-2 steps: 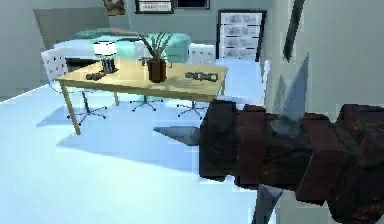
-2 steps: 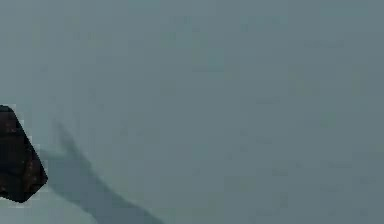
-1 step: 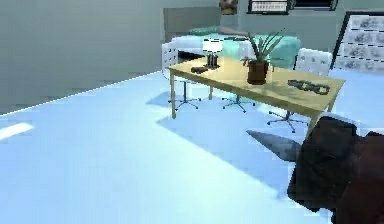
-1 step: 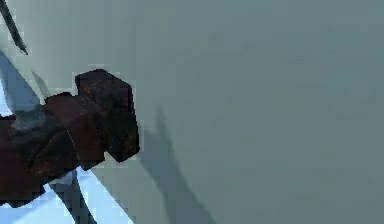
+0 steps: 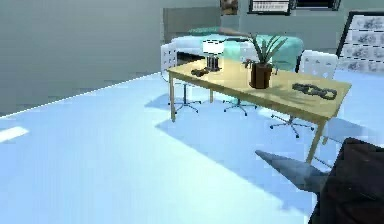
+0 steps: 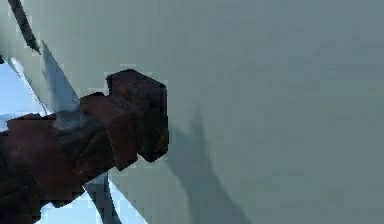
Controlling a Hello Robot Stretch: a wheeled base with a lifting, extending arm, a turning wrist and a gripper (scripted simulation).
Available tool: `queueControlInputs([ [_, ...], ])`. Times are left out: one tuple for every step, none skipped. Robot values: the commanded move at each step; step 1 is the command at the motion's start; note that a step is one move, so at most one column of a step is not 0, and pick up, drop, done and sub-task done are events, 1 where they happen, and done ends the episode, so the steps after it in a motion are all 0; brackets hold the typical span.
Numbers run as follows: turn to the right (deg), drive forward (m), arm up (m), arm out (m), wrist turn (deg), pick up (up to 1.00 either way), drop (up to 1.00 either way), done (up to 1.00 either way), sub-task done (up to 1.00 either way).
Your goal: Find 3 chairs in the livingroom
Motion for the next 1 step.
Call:
queueControlInputs([
  [-45.0,0.00,0.00,0.00,0.0,0.00,0.00,0.00,0.00],
])
